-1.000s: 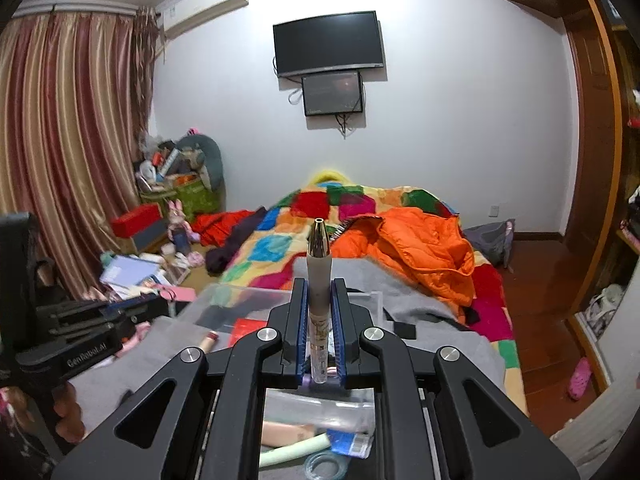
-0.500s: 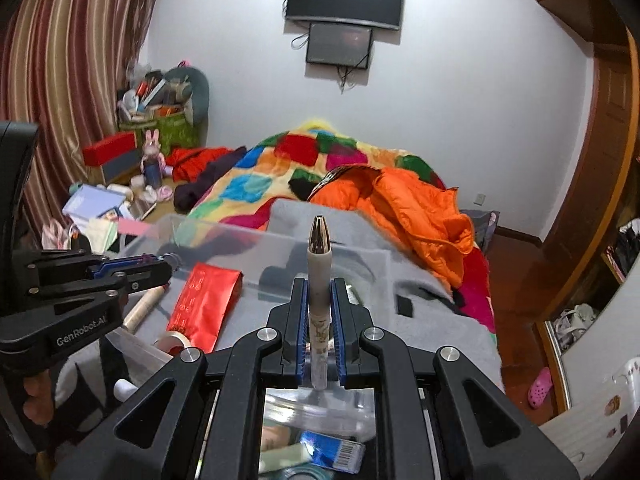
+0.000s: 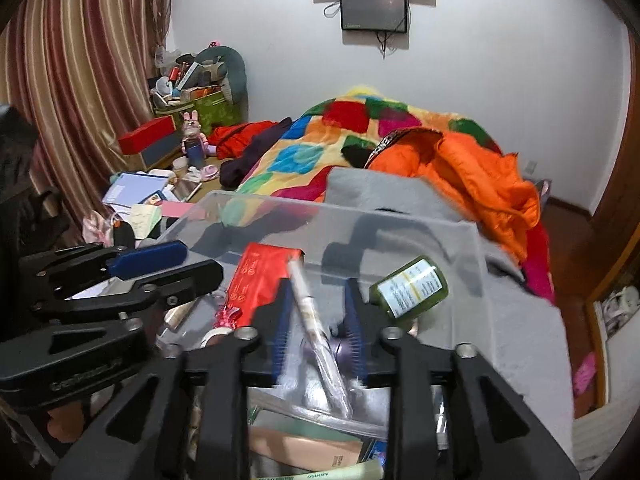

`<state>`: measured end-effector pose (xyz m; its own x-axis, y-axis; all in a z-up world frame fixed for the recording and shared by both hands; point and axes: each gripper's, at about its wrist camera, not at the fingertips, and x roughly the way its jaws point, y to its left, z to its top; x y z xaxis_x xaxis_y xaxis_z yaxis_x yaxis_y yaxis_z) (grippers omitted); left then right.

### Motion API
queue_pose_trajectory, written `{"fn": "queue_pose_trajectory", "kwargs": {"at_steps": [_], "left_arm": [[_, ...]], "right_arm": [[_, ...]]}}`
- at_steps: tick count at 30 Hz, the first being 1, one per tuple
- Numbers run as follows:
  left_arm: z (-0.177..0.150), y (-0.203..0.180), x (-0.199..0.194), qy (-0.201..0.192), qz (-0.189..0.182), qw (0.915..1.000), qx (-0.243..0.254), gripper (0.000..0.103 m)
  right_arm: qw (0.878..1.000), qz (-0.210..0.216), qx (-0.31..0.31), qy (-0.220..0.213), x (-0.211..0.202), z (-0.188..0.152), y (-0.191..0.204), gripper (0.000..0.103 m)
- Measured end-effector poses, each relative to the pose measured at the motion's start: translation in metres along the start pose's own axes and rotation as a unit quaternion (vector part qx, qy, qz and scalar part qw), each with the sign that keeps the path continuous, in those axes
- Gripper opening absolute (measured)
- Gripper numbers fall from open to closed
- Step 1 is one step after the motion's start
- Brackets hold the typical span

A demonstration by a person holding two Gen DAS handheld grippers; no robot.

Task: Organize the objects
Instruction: 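Carry the charm and pen into the clear box while both tools open to release, then grasp the small brown round piece with the left tool while the right grasps the clear tape roll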

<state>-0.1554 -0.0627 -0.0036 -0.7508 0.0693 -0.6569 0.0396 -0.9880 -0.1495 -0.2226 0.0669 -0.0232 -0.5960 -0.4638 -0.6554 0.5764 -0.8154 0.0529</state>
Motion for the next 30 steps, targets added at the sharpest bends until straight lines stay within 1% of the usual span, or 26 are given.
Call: {"fn": "queue_pose_trajectory", "kwargs": {"at_steps": [1,4,7,11,12,15,17,21,30], "left_arm": [[0.0,-0.001,-0.004,-0.005,0.003,1.0,0.002,0.045],[0.001,-0.004,-0.015,-0.016,0.012,0.9998,0.009,0.047],[0.0,-0.006,-0.027,-0.026,0.01,0.9996,0.011,0.052],[-0.004,-0.01,-0.044,-0.035,0.006,0.9993,0.015,0.06],[-0.005,-0.012,-0.047,-0.036,0.006,0.9992,0.016,0.061],[-0.012,-0.015,-0.055,-0.035,0.004,0.9992,0.02,0.064],[-0.017,-0.016,-0.057,-0.031,0.004,0.9993,0.022,0.064],[-0.032,-0.021,-0.059,-0.016,0.002,0.9995,0.025,0.065],[-0.07,-0.034,-0.05,0.029,-0.004,0.9989,0.038,0.065]], "right_arm": [[1.0,-0.001,0.002,-0.001,0.0,0.0,-0.001,0.031],[1.0,-0.002,0.006,-0.004,-0.007,-0.002,-0.004,0.031],[1.0,0.0,0.015,-0.012,-0.018,-0.003,-0.009,0.033],[0.999,-0.003,0.028,-0.029,-0.041,-0.008,-0.017,0.043],[0.999,-0.004,0.03,-0.032,-0.046,-0.009,-0.019,0.044],[0.999,-0.01,0.035,-0.039,-0.061,-0.016,-0.023,0.049],[0.998,-0.01,0.042,-0.04,-0.068,-0.023,-0.026,0.052],[0.998,-0.011,0.051,-0.033,-0.076,-0.035,-0.029,0.054],[0.998,-0.009,0.064,0.014,-0.07,-0.077,-0.035,0.055]]}}
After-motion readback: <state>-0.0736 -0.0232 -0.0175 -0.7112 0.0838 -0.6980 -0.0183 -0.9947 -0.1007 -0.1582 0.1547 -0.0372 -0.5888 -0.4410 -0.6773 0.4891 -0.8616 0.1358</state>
